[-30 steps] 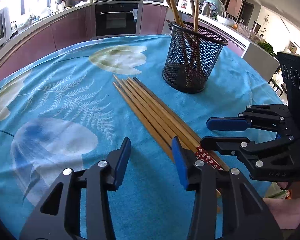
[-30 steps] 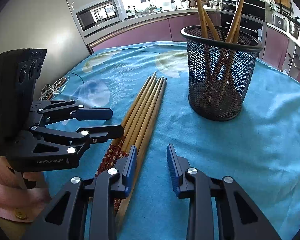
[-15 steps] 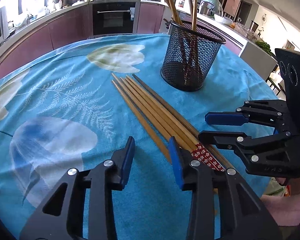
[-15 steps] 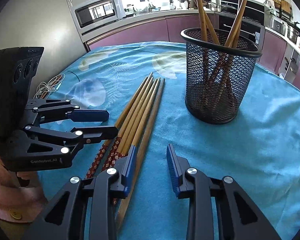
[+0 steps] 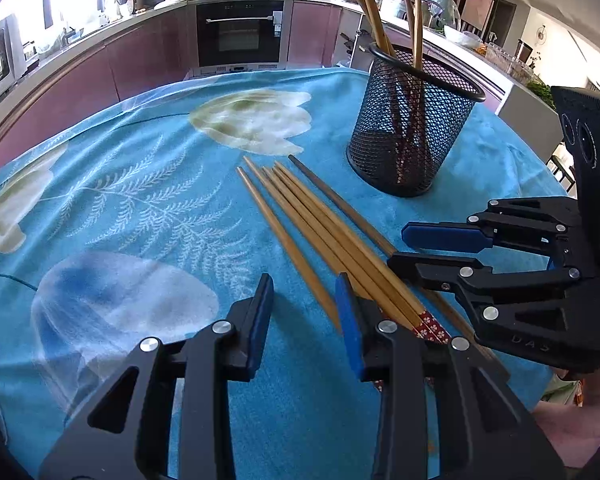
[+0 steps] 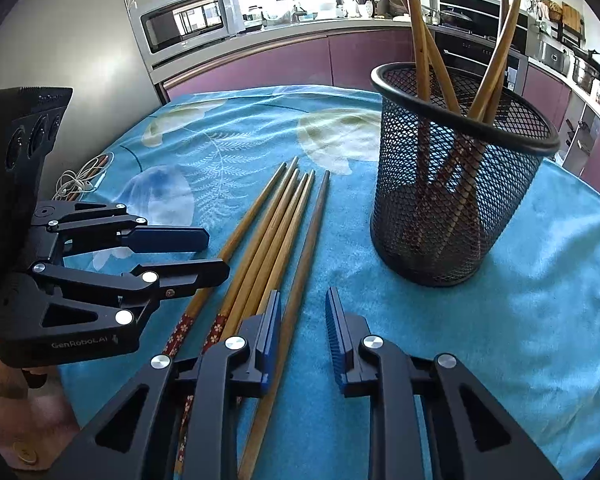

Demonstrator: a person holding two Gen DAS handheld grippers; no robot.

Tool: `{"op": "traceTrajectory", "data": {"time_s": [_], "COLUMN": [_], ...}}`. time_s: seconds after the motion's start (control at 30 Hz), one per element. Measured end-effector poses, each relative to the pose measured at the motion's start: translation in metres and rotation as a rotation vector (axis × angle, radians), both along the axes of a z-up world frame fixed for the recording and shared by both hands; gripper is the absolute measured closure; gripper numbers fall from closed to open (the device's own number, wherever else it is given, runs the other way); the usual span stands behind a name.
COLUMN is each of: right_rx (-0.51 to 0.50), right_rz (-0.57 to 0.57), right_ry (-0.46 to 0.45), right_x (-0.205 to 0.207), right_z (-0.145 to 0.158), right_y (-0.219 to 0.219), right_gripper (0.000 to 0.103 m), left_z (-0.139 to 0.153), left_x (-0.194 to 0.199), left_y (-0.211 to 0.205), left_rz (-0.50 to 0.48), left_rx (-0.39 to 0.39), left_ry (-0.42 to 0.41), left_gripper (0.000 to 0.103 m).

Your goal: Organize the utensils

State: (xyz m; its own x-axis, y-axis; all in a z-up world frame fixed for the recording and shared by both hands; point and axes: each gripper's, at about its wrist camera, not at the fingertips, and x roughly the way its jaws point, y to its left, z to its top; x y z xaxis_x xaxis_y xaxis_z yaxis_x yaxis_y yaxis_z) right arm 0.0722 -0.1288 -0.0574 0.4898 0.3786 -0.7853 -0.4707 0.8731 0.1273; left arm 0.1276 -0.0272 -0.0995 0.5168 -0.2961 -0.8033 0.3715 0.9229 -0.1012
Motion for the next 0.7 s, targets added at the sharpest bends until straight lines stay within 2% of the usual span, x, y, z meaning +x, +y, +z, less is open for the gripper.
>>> {"op": "traceTrajectory", "data": {"time_s": [0.2, 0.3, 0.47, 0.7], "right_rx": [0.011, 0.027, 0.064, 0.127], "right_rz": [-0.019, -0.028, -0.045, -0.040], "right_ry": [-0.004, 0.003, 0.016, 0.017], "right_x": [0.013, 0.016, 0.016, 0.010], "right_z": [-0.001, -0.001, -0.001, 0.006], "right_y": [0.003, 0.000, -0.007, -0.016], "right_gripper": [0.087, 0.093, 0.097, 0.097], "left_z": [-0.001, -0.001, -0.002, 0.001], "left_x": [0.011, 0.014, 0.015, 0.009], "left_y": [-0.004, -0.005, -0.005, 0.002], "left_rz": [0.018, 0.040, 0.073, 0.111], "left_rx": [0.014, 0.017, 0.002, -0.029], "left_ry": [-0.003, -0.011, -0.017, -0.027], "left_gripper": [0.075, 0.078, 0.088, 0.093]}}
